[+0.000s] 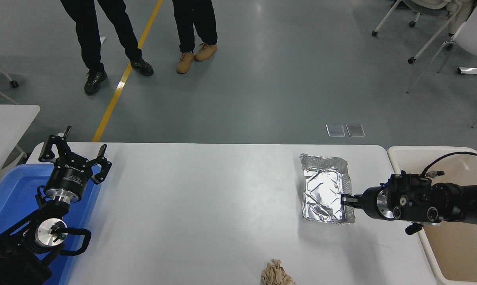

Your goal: Clean the table surface

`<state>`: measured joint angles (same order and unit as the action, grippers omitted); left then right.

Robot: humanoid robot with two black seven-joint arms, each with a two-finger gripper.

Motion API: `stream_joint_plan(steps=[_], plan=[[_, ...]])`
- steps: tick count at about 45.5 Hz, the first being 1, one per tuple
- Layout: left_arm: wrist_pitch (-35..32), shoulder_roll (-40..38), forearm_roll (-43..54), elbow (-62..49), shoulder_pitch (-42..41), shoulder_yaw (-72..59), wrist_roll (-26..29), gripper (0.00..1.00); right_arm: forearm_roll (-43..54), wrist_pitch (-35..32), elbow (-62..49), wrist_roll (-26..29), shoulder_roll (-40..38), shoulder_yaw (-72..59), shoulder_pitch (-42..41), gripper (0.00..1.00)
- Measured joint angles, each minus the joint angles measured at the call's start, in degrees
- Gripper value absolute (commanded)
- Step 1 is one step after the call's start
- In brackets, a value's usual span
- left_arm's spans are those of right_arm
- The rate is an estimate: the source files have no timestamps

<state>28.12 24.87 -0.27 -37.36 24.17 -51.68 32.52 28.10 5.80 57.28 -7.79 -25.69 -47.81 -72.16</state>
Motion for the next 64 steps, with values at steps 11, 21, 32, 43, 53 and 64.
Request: stream_joint_plan(steps=[11,21,32,43,53,64], plan=[[0.0,0.0,0.0,0.0,0.0,0.0,0.0,0.99,0.1,-5.0,0.7,-1.0,-8.6,5.6,-2.1,0.0],[0.0,0.0,0.0,0.0,0.0,0.0,0.0,0.99,1.6,-9.5,0.7,-1.4,-16.0,10.5,-3.1,0.0],[0.0,0.0,0.0,0.0,0.0,0.0,0.0,0.99,2.5,-13.8,0.5,-1.6,-23.5,15.6,-3.6,0.0],[0.0,0.0,0.0,0.0,0.0,0.0,0.0,0.99,2.8,-18.2,0.3,-1.7,-30.6,21.7,-3.8,0.0],[0.0,0.0,0.0,0.0,0.0,0.0,0.0,0.99,2.9,-21.3,0.2,-1.7,-35.7,25.7,-3.8,0.0],[0.0,0.0,0.0,0.0,0.0,0.0,0.0,0.99,3.0,-23.1,-0.9,-1.7,-39.3,27.7,-3.2,0.0]])
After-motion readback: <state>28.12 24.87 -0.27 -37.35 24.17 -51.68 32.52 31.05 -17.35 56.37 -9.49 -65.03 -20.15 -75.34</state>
